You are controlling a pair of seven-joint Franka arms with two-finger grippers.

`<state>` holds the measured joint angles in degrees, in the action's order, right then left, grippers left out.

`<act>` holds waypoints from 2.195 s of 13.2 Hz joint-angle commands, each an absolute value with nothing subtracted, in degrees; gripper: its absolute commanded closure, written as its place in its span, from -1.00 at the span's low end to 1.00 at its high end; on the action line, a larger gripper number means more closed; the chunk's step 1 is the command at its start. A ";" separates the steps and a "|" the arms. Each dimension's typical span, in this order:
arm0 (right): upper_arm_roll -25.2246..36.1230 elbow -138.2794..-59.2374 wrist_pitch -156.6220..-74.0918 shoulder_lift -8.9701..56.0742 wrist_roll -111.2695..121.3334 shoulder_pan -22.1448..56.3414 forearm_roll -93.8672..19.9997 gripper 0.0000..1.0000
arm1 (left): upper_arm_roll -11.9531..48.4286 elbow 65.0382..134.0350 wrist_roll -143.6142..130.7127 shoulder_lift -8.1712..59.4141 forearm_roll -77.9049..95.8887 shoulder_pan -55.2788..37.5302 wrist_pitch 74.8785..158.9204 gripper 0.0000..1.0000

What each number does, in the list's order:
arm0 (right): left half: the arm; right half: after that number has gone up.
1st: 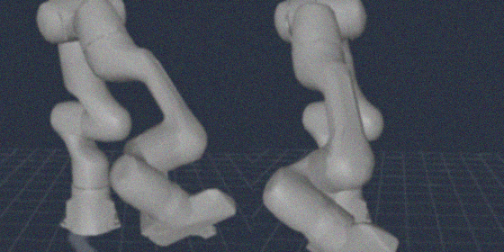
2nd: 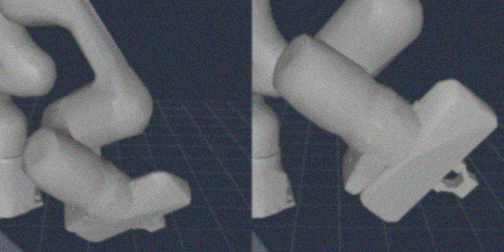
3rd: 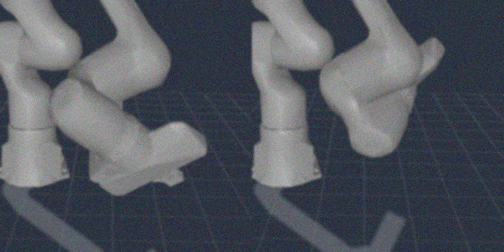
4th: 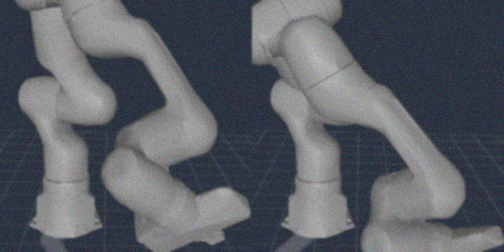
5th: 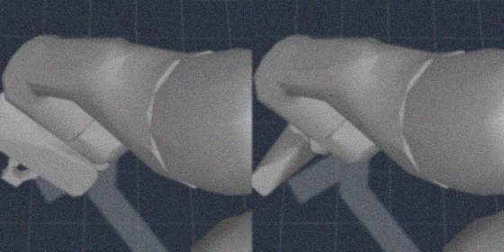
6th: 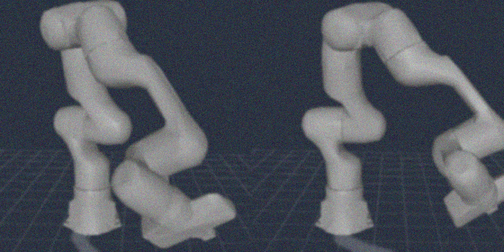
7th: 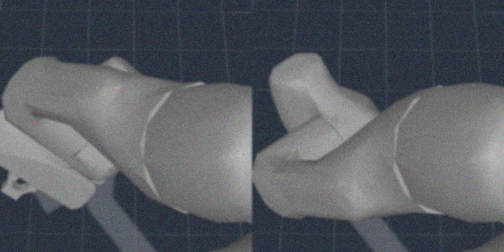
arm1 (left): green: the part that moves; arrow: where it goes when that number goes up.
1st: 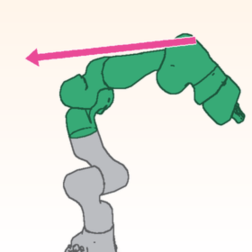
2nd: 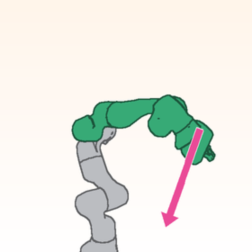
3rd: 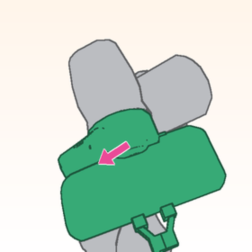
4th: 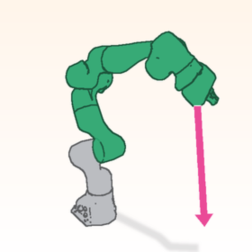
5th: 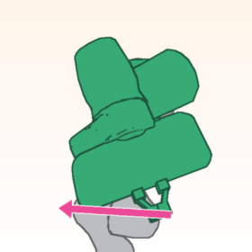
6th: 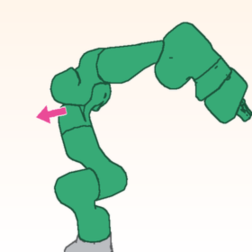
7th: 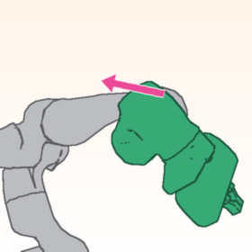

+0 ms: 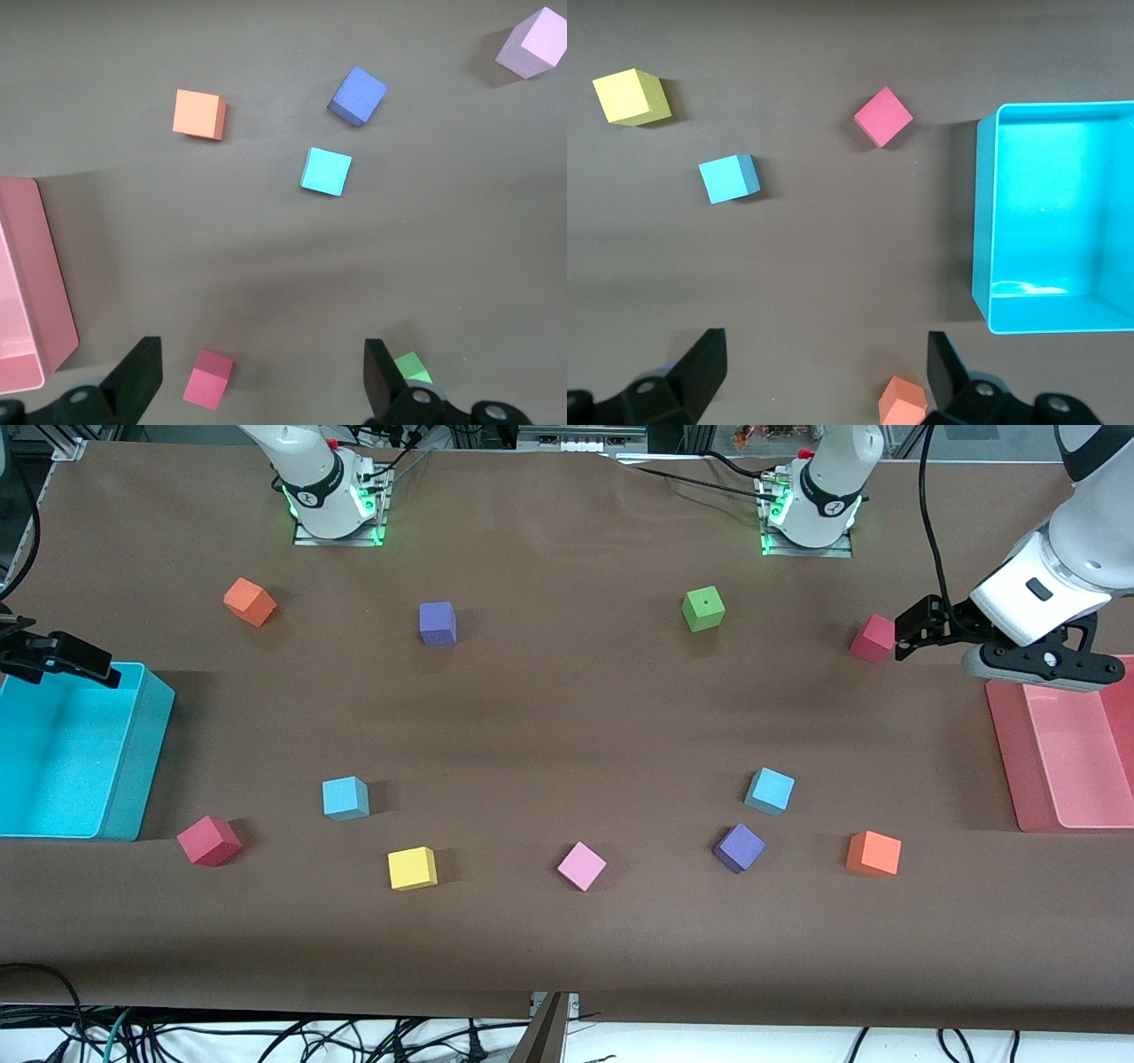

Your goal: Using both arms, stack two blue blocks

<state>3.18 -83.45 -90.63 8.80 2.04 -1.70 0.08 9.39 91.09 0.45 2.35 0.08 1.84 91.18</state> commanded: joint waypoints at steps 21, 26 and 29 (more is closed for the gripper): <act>1.94 -82.18 -91.40 12.55 1.32 -1.76 0.26 -1.00 | 9.32 90.17 1.05 2.55 0.35 2.02 91.23 -1.00; 1.85 -82.27 -96.93 21.43 1.06 4.12 -0.87 -1.00 | 9.32 90.18 1.05 2.55 0.35 2.02 91.23 -1.00; 1.85 -83.93 -104.12 26.35 0.44 7.72 -2.19 -1.00 | 9.14 90.09 1.05 2.46 0.35 2.11 91.05 -1.00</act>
<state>1.76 -83.74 -101.03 23.96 1.14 6.09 -0.76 9.25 91.01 0.46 2.36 0.08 1.87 91.18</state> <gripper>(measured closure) 0.000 0.000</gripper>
